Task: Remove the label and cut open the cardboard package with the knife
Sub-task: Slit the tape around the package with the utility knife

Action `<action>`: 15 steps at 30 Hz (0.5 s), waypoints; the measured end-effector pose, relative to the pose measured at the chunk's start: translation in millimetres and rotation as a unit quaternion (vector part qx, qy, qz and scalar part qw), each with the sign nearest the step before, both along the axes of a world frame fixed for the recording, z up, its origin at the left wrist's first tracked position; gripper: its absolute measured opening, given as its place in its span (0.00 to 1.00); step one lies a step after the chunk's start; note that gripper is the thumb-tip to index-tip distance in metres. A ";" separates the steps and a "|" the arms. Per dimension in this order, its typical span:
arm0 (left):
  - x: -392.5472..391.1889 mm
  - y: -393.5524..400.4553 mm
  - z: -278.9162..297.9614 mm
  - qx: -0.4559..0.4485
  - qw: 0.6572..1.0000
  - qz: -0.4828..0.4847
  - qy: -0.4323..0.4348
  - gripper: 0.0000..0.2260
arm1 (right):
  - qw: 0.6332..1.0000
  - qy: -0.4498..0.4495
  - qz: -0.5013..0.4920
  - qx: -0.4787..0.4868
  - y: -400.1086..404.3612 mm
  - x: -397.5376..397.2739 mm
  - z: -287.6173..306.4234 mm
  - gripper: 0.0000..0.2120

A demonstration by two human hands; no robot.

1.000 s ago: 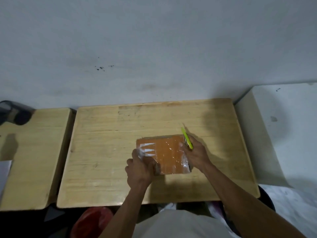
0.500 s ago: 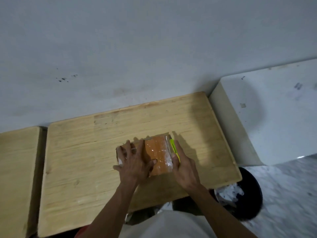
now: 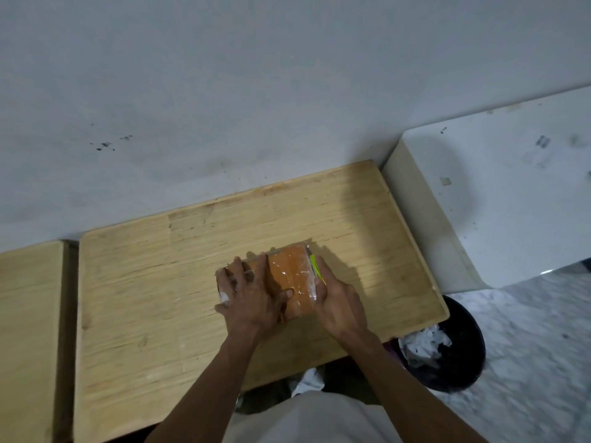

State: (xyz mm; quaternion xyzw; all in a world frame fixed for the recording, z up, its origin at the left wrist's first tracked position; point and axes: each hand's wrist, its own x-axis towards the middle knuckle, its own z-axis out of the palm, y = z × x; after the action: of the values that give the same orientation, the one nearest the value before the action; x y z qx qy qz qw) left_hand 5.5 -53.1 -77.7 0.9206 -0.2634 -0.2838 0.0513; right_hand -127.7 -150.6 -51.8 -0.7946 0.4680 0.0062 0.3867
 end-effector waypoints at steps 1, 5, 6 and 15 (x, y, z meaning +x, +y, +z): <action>-0.1 -0.4 0.0 0.000 1.000 0.000 0.000 0.41 | 1.000 0.003 0.003 -0.002 1.0 -0.2 0.5 0.26; -0.2 -0.4 -1.4 -0.003 1.000 0.001 0.002 0.41 | 1.000 0.007 0.005 -0.002 3.2 2.3 2.9 0.26; -0.1 -0.1 -1.5 -0.002 1.000 0.001 0.002 0.41 | 1.000 0.006 0.004 -0.005 3.1 3.9 3.5 0.26; 0.0 0.0 -2.6 0.000 1.000 0.002 0.004 0.41 | 1.000 0.015 0.000 -0.023 1.0 13.2 2.8 0.27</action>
State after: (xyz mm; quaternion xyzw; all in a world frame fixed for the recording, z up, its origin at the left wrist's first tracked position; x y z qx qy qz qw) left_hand 5.5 -53.1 -80.3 0.9199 -0.2613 -0.2876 0.0525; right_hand -114.5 -149.6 -48.9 -0.8034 0.4734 0.0072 0.3611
